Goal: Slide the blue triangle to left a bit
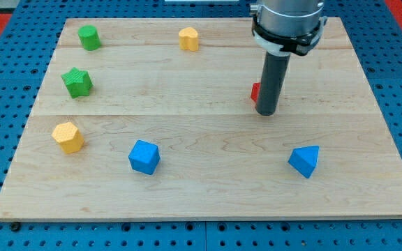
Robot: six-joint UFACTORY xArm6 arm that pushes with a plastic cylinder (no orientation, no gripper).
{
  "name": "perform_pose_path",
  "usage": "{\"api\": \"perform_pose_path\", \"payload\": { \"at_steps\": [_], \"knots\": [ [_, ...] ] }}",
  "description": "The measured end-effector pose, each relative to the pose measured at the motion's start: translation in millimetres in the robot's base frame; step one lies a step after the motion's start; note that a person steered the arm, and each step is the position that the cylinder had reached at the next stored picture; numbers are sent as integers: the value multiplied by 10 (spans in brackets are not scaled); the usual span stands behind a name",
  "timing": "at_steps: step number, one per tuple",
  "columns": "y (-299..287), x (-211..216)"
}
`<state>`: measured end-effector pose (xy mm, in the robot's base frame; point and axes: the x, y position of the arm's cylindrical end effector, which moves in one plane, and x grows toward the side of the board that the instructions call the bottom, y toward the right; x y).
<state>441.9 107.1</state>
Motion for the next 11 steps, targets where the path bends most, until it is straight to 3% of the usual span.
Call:
{"api": "perform_pose_path", "payload": {
  "at_steps": [1,2,4,5,6,7,8,9,10,11],
  "knots": [
    [-414,126],
    [-406,47],
    [488,260],
    [1225,309],
    [1197,781],
    [1192,851],
    [557,834],
    [810,864],
    [251,1325],
    [-623,1266]
  ]
}}
